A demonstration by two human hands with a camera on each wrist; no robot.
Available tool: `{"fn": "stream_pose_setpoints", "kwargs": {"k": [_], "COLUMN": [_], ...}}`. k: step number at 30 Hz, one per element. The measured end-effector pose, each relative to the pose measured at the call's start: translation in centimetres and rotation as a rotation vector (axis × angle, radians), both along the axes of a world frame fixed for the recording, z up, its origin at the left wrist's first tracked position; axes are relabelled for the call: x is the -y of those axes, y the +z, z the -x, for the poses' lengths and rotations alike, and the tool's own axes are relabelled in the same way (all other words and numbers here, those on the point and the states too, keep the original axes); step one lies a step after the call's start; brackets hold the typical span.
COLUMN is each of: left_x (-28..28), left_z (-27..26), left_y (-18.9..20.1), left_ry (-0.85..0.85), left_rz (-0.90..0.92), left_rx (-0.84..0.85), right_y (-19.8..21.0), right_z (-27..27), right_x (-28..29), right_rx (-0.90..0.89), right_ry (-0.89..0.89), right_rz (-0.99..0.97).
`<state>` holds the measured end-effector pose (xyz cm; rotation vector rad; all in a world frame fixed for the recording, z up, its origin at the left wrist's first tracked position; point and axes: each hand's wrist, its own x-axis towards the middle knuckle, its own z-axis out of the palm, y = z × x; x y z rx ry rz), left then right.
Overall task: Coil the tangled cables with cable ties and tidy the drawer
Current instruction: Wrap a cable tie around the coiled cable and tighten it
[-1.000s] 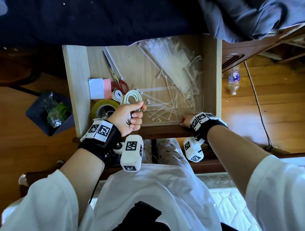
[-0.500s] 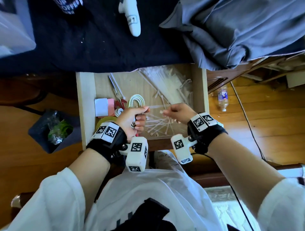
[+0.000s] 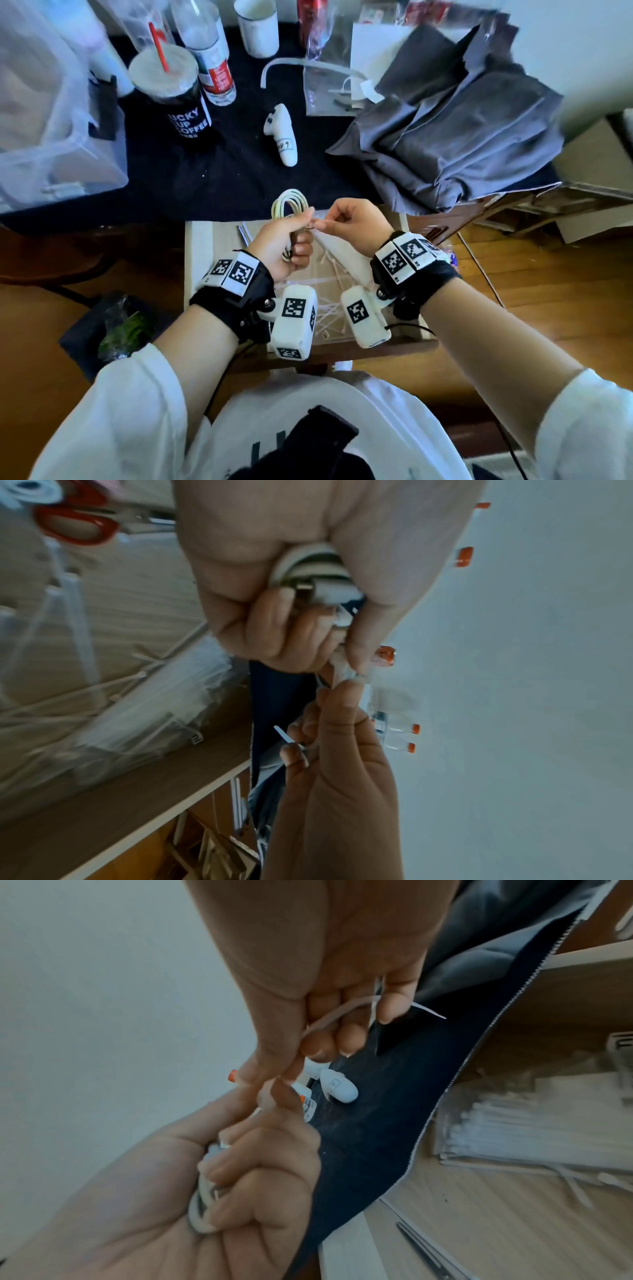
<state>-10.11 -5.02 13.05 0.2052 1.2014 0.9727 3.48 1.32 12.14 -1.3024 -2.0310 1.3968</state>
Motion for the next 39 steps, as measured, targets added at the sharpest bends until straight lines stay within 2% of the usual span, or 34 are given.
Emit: {"fn": "stream_pose_setpoints", "kwargs": {"k": [4, 8, 13, 17, 20, 26, 30, 35, 39], "left_x": [-0.8, -1.2, -1.6, -1.9, -2.0, -1.9, -1.8, -1.7, -1.7], "left_z": [0.2, 1.2, 2.2, 2.3, 2.3, 2.0, 1.9, 2.1, 1.8], "left_y": [0.9, 1.5, 1.9, 2.3, 2.4, 2.2, 2.3, 2.5, 2.6], "left_ry": [0.06, 0.115, 0.066, 0.027, 0.02, 0.048, 0.038, 0.031, 0.035], "left_rz": [-0.037, -0.093, -0.156, -0.188, -0.206, -0.203, -0.224, -0.266, -0.28], "left_rx": [-0.067, -0.114, -0.239, -0.317, -0.33, -0.255, -0.261, -0.324, -0.278], "right_y": [1.3, 2.2, 2.8, 4.1, 4.4, 4.7, 4.5, 4.2, 3.3], "right_z": [0.5, 0.2, 0.0, -0.3, -0.5, -0.8, -1.0, -1.0, -0.9], "right_x": [-0.6, -1.2, -1.6, -1.8, -2.1, -2.3, -1.9, -1.5, -1.3], "right_rx": [0.038, 0.257, 0.167, 0.097, 0.076, 0.016, 0.035, 0.163, 0.133], "right_ry": [-0.011, 0.066, 0.155, 0.179, 0.157, -0.021, -0.004, 0.06, -0.047], "right_rz": [-0.027, -0.046, 0.176, 0.281, 0.266, 0.166, 0.173, 0.139, 0.09]}}
